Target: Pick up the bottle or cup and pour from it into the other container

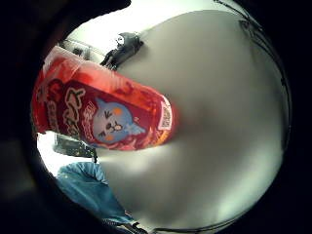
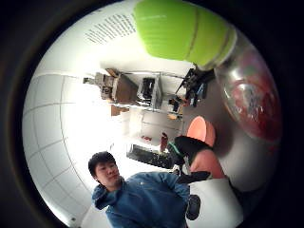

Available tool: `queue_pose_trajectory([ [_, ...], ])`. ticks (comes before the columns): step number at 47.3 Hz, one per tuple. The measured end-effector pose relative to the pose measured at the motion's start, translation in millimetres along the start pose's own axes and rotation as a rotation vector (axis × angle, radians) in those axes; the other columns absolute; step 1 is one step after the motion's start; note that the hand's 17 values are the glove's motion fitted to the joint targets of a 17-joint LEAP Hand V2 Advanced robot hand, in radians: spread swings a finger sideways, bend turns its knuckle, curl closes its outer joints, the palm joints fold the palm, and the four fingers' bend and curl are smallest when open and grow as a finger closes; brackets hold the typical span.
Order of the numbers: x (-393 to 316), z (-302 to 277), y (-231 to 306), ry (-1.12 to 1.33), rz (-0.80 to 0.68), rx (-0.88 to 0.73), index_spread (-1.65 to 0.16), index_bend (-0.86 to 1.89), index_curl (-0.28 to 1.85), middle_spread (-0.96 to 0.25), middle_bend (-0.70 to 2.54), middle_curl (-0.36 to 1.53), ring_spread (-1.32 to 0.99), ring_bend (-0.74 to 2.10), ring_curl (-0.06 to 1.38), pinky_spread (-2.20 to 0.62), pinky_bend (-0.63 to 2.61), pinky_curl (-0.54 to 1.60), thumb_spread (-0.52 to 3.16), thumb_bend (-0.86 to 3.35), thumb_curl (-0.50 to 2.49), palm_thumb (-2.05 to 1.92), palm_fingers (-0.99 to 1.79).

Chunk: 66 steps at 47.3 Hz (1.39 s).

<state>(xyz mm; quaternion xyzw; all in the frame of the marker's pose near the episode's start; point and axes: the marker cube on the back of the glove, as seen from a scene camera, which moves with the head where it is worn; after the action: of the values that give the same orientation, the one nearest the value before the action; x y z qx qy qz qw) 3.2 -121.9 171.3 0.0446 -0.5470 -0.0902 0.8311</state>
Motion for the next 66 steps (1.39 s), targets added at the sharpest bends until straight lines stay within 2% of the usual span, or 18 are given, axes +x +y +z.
queue_pose_trajectory([
  [7, -1.7, 6.7, -2.8, -0.04, -0.029, 0.077, -0.25, 0.09, 0.13, 0.16, 0.26, 0.35, 0.15, 0.61, 0.31, 0.28, 0.52, 0.36, 0.83, -0.01, 0.39, 0.73, 0.27],
  [11, -0.3, 9.5, -4.1, -0.041, -0.053, 0.173, -0.21, 0.1, 0.13, 0.15, 0.31, 0.36, 0.11, 0.63, 0.32, 0.26, 0.53, 0.36, 0.82, 0.0, 0.4, 0.8, 0.39],
  [16, 0.8, 11.1, -8.3, -0.062, -0.058, 0.286, -0.16, 0.19, 0.18, 0.08, 0.44, 0.4, 0.03, 0.6, 0.31, 0.19, 0.42, 0.33, 0.78, 0.02, 0.41, 0.91, 0.74],
  [22, -4.5, 22.2, -14.5, -0.055, -0.057, 0.296, -0.14, 0.16, 0.23, 0.01, 0.4, 0.42, -0.07, 0.62, 0.34, 0.02, 0.45, 0.34, 0.62, 0.06, 0.49, 1.08, 1.0],
  [34, -59.9, 55.3, -26.5, 0.109, -0.124, 0.064, -0.13, 0.14, 0.29, -0.04, 0.37, 0.46, -0.14, 0.59, 0.41, -0.14, 0.43, 0.38, 0.27, -0.02, 0.58, 1.14, 1.1],
  [43, -103.4, 79.5, -42.8, 0.49, -0.182, -0.156, -0.13, 0.15, 0.32, -0.05, 0.36, 0.48, -0.16, 0.57, 0.43, -0.18, 0.41, 0.39, 0.16, -0.03, 0.62, 1.14, 1.13],
  [49, -129.0, 102.3, -40.0, 0.745, -0.192, -0.356, -0.12, 0.14, 0.33, -0.06, 0.36, 0.49, -0.17, 0.56, 0.44, -0.19, 0.41, 0.4, 0.12, -0.03, 0.64, 1.13, 1.14],
  [66, -161.8, 163.2, -36.8, 1.566, -0.256, -0.666, -0.13, 0.14, 0.36, -0.07, 0.35, 0.51, -0.17, 0.55, 0.46, -0.2, 0.41, 0.41, 0.08, -0.04, 0.67, 1.12, 1.15],
])
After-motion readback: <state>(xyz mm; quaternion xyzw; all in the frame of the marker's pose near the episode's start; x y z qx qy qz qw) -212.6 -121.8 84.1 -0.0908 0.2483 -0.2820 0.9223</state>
